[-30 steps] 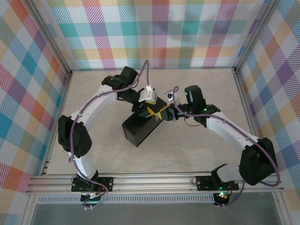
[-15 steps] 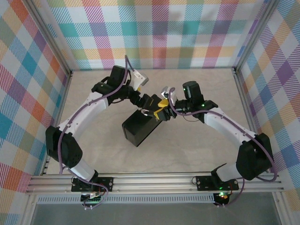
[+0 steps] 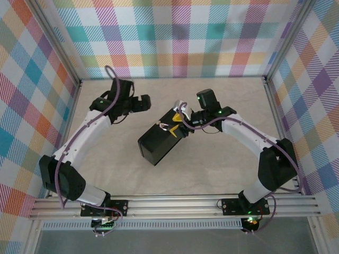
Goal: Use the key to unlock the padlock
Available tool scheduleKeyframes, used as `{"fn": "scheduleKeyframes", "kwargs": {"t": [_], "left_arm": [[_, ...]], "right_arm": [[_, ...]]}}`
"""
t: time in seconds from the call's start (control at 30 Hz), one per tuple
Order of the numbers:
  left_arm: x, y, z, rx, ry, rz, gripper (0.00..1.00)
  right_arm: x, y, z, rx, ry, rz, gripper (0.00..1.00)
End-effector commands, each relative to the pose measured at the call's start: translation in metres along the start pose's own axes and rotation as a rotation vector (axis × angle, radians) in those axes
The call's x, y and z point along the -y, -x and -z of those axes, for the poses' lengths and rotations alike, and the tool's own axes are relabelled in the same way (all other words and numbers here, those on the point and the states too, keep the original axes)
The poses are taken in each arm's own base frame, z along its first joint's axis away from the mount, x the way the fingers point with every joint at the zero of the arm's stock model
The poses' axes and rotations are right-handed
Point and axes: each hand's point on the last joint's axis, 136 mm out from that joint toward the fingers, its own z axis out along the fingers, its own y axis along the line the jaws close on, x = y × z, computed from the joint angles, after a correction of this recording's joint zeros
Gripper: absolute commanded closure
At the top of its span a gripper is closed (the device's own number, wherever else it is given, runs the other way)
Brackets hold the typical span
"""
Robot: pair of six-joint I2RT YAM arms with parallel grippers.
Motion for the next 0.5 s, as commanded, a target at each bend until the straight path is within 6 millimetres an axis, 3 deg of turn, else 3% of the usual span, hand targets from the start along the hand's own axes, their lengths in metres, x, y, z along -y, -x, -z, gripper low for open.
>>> {"fn": "scheduleKeyframes", "kwargs": {"t": [0.0, 0.1, 0.27, 0.47], "left_arm": [[-0.038, 0.009, 0.013, 0.067, 0.117, 0.216, 0.00], [-0.039, -0.002, 0.006, 0.000, 0.093, 0.230, 0.00], [-0.043, -0.039, 0.000, -0.147, 0.111, 0.286, 0.00], [-0.048, -0.076, 0.013, -0.209, 0.142, 0.249, 0.00]], "right_arm": [[-0.007, 0.002, -0.003, -0.016, 0.045, 0.060, 0.31], [-0.006, 0.003, -0.007, -0.016, 0.057, 0.066, 0.33], [-0.003, -0.001, -0.012, -0.041, 0.062, 0.061, 0.36], [-0.001, -0.007, -0.018, -0.076, 0.042, 0.083, 0.39]]}}
